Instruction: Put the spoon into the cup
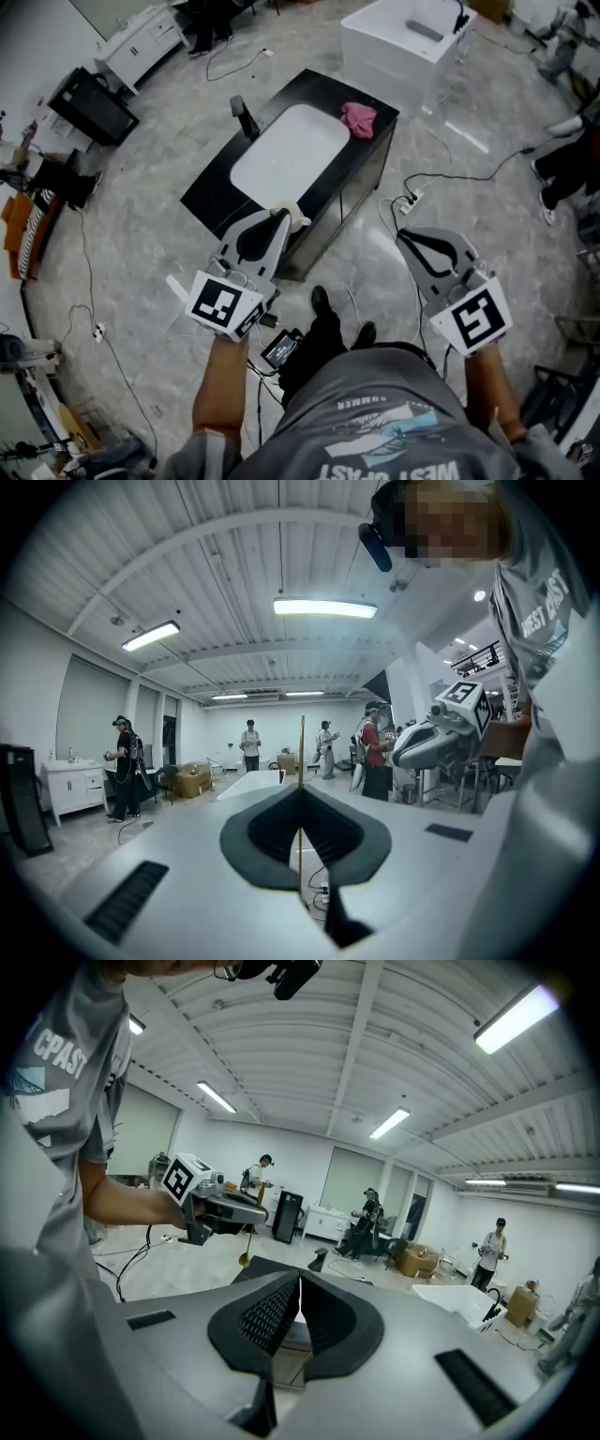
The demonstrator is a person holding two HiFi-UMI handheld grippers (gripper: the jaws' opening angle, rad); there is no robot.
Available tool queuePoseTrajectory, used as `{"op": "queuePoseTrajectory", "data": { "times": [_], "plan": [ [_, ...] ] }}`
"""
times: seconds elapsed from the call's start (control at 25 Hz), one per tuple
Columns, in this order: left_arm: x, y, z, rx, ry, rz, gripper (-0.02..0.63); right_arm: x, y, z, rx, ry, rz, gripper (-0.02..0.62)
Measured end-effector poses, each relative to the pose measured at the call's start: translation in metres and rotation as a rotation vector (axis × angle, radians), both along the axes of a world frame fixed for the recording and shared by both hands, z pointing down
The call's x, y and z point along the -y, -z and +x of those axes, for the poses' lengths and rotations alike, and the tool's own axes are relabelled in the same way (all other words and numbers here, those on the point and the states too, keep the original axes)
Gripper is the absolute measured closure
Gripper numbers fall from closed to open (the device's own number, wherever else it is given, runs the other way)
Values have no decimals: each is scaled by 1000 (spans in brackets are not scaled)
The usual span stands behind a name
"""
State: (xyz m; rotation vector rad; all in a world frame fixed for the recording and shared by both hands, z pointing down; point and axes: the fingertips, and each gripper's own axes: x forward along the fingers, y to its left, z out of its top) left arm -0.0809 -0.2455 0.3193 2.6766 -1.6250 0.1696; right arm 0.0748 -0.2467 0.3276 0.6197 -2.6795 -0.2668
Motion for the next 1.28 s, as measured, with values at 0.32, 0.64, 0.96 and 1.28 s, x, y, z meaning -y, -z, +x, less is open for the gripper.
{"op": "queuePoseTrajectory", "data": {
  "times": [0.32,0.64,0.96,1.28],
  "plan": [
    [42,-21,-28,-26,-37,-44,604,36,-11,-39,-20,-20,-25,563],
    [72,-50,-50,-32,-46,-97,604,63,-36,-66,-37,-22,-71,563],
    [100,-83,-68,-52,-43,-151,604,85,-58,-85,-60,-21,-119,563],
    [118,-130,-80,-79,-51,-207,604,103,-83,-101,-93,-20,-162,563]
  ]
}}
